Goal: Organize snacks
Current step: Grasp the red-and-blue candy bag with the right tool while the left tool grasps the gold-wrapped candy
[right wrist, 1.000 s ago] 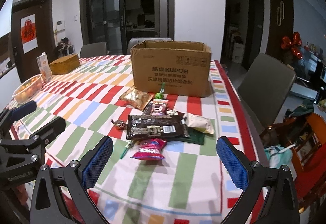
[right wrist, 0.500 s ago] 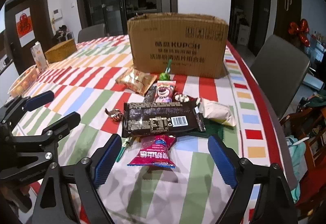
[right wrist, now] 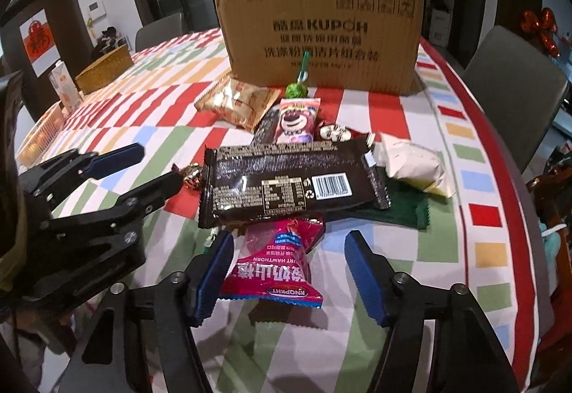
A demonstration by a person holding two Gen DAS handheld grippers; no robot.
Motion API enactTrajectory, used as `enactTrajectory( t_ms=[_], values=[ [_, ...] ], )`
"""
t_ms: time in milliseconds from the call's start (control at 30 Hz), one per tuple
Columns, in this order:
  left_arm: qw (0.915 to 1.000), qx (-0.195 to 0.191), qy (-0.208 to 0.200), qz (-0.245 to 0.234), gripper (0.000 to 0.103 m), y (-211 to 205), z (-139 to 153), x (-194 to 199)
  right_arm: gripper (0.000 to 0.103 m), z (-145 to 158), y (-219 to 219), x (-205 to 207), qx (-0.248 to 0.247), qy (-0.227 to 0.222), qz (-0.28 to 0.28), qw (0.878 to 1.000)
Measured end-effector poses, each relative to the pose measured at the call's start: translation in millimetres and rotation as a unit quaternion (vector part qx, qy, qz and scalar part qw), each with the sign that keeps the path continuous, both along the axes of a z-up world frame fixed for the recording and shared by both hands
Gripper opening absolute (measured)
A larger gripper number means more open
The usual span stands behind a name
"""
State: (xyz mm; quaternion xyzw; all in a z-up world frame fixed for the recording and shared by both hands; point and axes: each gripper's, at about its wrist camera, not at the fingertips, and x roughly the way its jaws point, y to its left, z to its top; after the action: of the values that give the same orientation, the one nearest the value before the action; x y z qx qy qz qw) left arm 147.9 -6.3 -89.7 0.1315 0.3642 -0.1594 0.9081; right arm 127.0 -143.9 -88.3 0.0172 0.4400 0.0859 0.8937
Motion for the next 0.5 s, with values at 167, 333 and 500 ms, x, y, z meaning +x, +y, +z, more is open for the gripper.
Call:
enactTrajectory(
  t_ms=[167, 333, 500],
  values=[
    [0.9999, 0.001, 0.014, -0.01, 0.047, -5.4, -9.3, 9.0, 0.058, -6.8, 0.6, 5.3, 0.003, 0.013, 0.004, 1.0],
    [0.9993, -0.006, 0.035, -0.014, 0.046, -5.0, -14.6, 16.8, 0.051, -11.3, 1.6, 9.3, 0.007, 0.024, 0.008, 1.0],
    [0.9988, -0.011, 0.044, -0.017, 0.046, -4.4, -14.8, 22.8, 0.046, -12.8, 3.3, 9.7, 0.0, 0.023, 0.012, 1.0]
  ],
)
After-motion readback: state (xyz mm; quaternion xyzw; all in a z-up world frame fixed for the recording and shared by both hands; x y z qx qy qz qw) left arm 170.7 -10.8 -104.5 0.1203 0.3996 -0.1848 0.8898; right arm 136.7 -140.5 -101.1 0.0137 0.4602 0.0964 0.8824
